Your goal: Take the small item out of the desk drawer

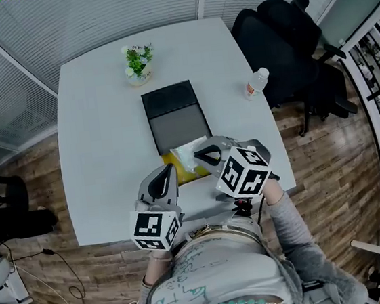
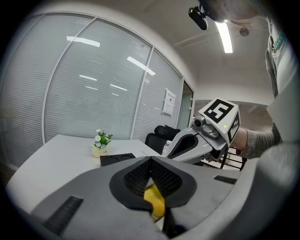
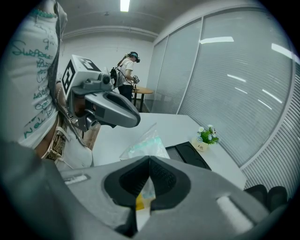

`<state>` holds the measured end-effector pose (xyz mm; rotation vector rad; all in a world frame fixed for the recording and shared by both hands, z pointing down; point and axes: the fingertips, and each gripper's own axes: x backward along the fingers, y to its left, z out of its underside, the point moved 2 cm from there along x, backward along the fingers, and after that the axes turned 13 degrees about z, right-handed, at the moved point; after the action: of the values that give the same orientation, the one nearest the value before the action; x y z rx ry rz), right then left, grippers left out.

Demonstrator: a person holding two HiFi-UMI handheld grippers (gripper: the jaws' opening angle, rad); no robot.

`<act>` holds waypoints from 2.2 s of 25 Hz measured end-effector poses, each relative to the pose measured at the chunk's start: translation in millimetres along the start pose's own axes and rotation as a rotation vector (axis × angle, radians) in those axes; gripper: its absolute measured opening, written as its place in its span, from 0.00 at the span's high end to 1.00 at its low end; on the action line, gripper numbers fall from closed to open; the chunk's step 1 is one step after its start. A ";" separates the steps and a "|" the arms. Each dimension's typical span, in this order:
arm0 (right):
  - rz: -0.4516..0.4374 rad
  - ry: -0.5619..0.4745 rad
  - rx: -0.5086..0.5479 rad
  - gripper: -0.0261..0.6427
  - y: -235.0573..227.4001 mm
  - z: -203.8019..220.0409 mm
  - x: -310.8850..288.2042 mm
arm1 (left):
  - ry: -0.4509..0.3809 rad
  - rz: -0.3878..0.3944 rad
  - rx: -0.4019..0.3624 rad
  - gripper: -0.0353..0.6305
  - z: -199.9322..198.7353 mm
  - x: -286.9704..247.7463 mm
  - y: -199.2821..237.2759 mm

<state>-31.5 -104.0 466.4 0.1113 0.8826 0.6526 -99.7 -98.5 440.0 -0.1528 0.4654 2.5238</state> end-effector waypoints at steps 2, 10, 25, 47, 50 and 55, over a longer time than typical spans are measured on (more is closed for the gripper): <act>0.001 -0.002 0.000 0.96 0.2 -0.4 1.2 | 0.002 0.001 -0.001 0.95 0.8 -0.4 -0.1; -0.002 -0.011 0.005 0.96 -0.5 -4.6 5.9 | 0.001 0.000 -0.006 0.95 -1.7 -2.5 -1.0; 0.003 -0.013 -0.025 0.96 -1.9 0.4 8.1 | 0.011 0.011 -0.002 0.95 2.8 -8.0 -4.2; 0.011 -0.033 -0.031 0.96 -3.9 5.0 13.2 | 0.010 0.015 -0.008 0.95 0.0 -11.7 -9.7; 0.017 -0.033 -0.027 0.96 -4.6 6.6 16.4 | 0.007 0.018 -0.011 0.95 -0.6 -12.4 -12.2; 0.032 -0.032 -0.035 0.96 -10.3 11.5 22.5 | 0.008 0.022 -0.011 0.95 -1.6 -15.5 -15.2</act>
<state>-7.6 -97.4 454.9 0.1044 0.8400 0.6938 -78.3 -95.1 437.2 -0.1628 0.4594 2.5479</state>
